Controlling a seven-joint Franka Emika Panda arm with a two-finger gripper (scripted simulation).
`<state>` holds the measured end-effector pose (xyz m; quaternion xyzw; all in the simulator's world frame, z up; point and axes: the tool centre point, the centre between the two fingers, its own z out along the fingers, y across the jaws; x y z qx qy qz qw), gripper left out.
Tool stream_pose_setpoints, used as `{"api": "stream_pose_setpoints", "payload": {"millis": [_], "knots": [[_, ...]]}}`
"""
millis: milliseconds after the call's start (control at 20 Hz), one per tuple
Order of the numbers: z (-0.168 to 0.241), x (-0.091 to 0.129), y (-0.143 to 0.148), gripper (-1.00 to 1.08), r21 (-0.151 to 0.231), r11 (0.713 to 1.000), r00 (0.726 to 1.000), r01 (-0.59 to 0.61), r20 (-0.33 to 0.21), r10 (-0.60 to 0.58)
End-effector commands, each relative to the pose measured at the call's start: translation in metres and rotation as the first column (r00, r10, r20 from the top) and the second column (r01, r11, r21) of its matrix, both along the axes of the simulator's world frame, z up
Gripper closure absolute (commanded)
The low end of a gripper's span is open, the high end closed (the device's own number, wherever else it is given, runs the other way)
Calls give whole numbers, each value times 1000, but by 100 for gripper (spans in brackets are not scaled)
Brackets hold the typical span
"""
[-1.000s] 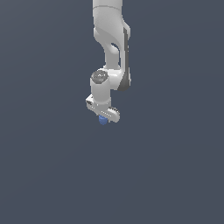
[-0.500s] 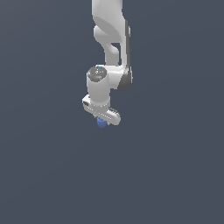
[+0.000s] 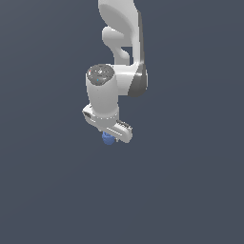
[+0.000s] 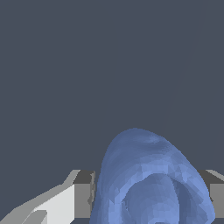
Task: Pick up the object and move it to a goal position.
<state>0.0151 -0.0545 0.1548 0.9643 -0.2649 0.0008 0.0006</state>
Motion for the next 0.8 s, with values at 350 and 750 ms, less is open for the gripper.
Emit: {"api": "stream_pose_setpoints", "payload": {"millis": [350, 750], "knots": [[43, 49, -2, 108, 1, 1000, 1000, 0, -1, 0], [72, 83, -3, 108, 1, 1000, 1000, 0, -1, 0]]}}
